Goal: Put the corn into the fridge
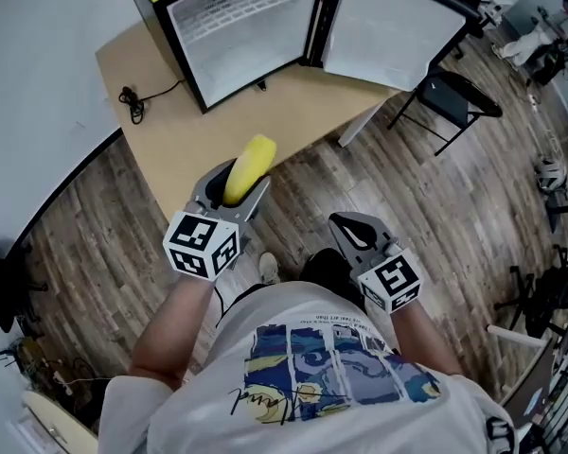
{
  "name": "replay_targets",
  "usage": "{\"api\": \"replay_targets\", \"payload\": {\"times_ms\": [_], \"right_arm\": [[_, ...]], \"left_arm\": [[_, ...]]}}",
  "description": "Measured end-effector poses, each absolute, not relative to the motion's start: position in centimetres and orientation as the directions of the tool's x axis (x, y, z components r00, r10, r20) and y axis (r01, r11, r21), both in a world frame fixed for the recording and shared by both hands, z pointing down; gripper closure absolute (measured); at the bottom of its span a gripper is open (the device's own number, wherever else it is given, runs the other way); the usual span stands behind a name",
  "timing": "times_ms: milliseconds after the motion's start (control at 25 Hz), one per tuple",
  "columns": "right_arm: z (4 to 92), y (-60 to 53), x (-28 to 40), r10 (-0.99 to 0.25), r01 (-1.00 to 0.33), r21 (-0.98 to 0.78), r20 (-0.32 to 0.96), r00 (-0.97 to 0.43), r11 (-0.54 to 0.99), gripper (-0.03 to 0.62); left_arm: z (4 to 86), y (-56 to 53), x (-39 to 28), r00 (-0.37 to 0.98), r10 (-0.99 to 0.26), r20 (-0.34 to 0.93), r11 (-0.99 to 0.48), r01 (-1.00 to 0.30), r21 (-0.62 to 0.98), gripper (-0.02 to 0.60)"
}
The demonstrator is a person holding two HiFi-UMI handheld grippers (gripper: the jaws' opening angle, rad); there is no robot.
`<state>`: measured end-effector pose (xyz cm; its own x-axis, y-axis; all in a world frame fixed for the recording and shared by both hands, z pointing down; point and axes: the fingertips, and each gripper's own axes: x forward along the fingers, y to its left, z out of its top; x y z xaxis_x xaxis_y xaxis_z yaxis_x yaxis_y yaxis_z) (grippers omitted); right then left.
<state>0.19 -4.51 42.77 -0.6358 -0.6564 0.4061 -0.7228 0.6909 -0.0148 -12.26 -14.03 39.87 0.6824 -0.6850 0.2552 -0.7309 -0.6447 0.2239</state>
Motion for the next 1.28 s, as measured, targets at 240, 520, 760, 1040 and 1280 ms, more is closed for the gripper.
{"api": "replay_targets", "payload": {"times_ms": [240,520,760,1040,1280], "right_arm": [[43.9,-11.2,2.9,-0.631,-0.707,-0.055,0.405,-0.661,0.705,0.579],[42.7,-20.2,7.7,-0.566,-0.630,-0.050,0.386,-0.728,0.775,0.579],[42.7,-25.0,9.3,-0.521,-0.579,-0.047,0.380,-0.764,0.814,0.579],[43.3,-29.3,12.5,-0.489,-0.548,-0.065,0.372,-0.789,0.834,0.579],[43.6,-32.1,14.1,-0.469,-0.526,-0.077,0.359,-0.807,0.847,0.579]], "left_arm": [[39.5,-22.8,-10.4,0.645,-0.717,0.264,-0.623,-0.763,0.172,0.333],[37.6,-33.8,-7.3,0.546,-0.794,0.267,-0.538,-0.836,0.108,0.333],[37.1,-40.6,-7.0,0.477,-0.833,0.279,-0.482,-0.875,0.057,0.333],[36.2,-47.2,-5.8,0.401,-0.867,0.296,-0.422,-0.907,-0.006,0.332],[36.2,-52.9,-6.0,0.344,-0.879,0.330,-0.384,-0.921,-0.062,0.333]]}}
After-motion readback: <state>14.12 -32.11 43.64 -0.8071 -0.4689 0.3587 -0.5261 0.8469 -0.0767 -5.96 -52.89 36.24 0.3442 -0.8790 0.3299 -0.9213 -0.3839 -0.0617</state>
